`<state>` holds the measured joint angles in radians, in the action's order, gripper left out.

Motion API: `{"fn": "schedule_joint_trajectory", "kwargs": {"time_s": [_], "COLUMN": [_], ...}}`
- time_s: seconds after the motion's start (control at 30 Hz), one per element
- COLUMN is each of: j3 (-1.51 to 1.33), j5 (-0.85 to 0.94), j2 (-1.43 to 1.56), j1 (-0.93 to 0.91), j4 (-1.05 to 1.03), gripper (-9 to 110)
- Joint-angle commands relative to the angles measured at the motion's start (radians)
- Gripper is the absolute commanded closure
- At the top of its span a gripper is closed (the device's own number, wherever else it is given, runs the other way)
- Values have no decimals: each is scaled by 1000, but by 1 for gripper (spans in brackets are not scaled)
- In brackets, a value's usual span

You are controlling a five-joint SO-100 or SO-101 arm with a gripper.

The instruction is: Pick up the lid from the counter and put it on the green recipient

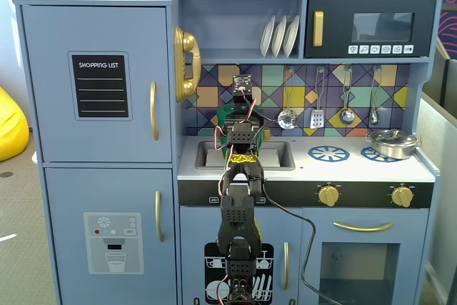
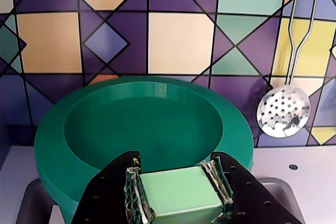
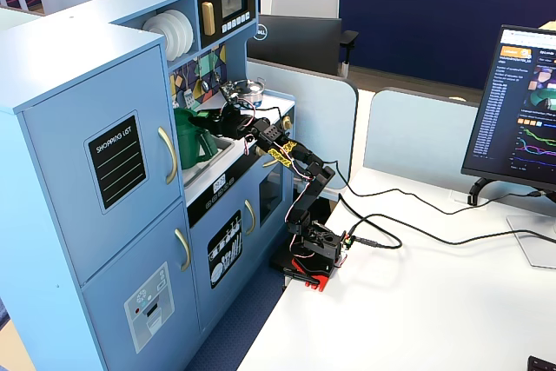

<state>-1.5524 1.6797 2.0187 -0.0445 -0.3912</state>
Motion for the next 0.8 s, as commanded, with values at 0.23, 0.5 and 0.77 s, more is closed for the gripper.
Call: {"fn": "schedule_joint_trajectory", "kwargs": {"time_s": [0.23,0.5,0.77], "j3": [6,84,-316], "j5": [-41,-44,-37], "j2": [31,209,664], "j1": [-32,-48,-57], "j4": [120,-78,-443], "gripper": [76,73,72]}}
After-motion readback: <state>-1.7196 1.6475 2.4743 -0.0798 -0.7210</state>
